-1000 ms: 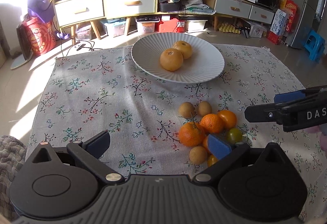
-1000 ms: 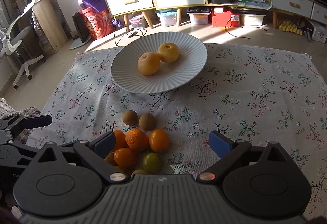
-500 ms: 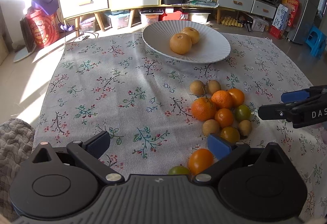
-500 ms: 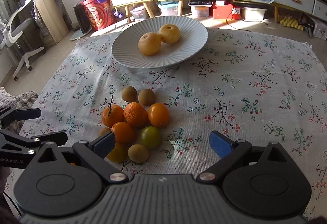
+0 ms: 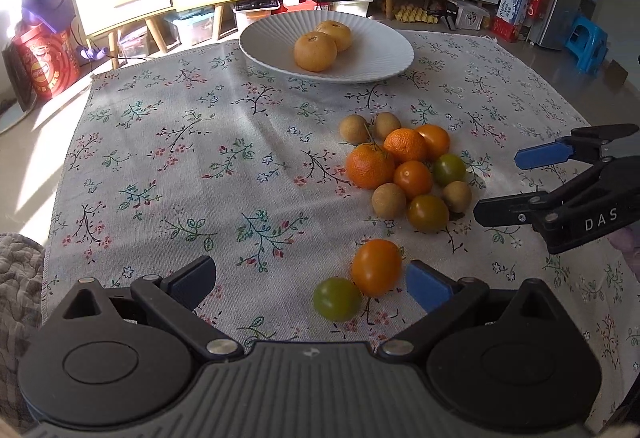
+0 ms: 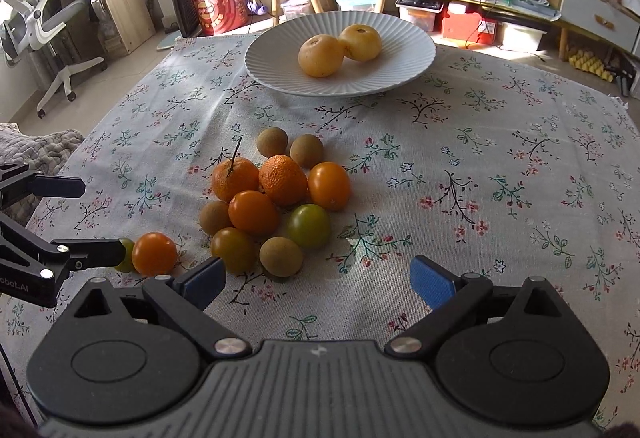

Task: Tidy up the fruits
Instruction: 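Grasp a tangerine with left tool while right tool grasps a small brown fruit, then carry the tangerine into the bowl with left tool while right tool drops the brown fruit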

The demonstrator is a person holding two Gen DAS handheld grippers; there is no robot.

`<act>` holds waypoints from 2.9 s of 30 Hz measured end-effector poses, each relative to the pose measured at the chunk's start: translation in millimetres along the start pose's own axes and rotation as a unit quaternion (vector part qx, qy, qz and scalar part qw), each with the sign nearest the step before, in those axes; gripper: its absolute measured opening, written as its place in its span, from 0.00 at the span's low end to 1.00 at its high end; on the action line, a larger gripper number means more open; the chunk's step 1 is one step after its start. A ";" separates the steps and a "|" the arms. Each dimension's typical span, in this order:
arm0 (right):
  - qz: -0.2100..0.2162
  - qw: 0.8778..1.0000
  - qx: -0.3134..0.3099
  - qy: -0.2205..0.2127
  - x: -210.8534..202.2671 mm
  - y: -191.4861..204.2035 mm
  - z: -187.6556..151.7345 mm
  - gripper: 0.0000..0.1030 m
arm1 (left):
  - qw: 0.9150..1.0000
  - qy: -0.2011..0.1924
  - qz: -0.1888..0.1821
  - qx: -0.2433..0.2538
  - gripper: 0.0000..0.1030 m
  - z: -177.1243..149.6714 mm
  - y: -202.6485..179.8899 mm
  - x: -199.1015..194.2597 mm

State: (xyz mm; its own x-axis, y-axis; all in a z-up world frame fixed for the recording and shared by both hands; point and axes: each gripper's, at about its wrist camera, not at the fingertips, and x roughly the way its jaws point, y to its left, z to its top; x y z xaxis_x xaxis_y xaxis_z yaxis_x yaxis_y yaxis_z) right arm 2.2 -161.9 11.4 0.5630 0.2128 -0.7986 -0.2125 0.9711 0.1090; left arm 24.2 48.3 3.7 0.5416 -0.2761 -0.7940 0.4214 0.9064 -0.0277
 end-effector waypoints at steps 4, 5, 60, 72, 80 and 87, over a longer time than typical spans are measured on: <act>0.005 1.000 -0.022 -0.007 3.6 4.9 -1.9 0.92 | 0.999 -0.013 -0.019 0.036 0.88 -4.2 -12.9 -0.1; 0.007 1.000 -0.026 -0.006 4.7 5.9 -2.3 0.89 | 0.999 -0.015 -0.024 0.044 0.86 -5.1 -15.6 0.3; 0.048 0.999 -0.018 -0.004 15.3 12.9 4.4 0.23 | 0.998 -0.011 -0.059 0.015 0.20 3.0 -20.7 10.3; 0.061 0.998 -0.014 -0.021 3.1 15.2 10.3 0.23 | 0.998 -0.021 -0.059 0.007 0.20 5.8 -19.2 5.9; 0.072 0.997 -0.006 -0.033 -3.5 16.7 18.0 0.23 | 0.997 -0.039 -0.060 -0.004 0.20 14.4 -15.1 0.8; 0.076 0.996 0.006 -0.048 -7.5 14.7 28.3 0.23 | 0.997 -0.058 -0.059 -0.011 0.20 26.4 -14.0 -3.2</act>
State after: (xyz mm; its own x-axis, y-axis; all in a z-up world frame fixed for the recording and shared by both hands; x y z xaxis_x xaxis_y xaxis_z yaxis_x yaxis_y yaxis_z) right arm 17.5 -146.2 35.7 0.5998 0.3654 -0.7119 -0.2908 0.9284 0.2315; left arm 35.8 28.0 22.6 0.5703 -0.4147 -0.7091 0.4710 0.8723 -0.1313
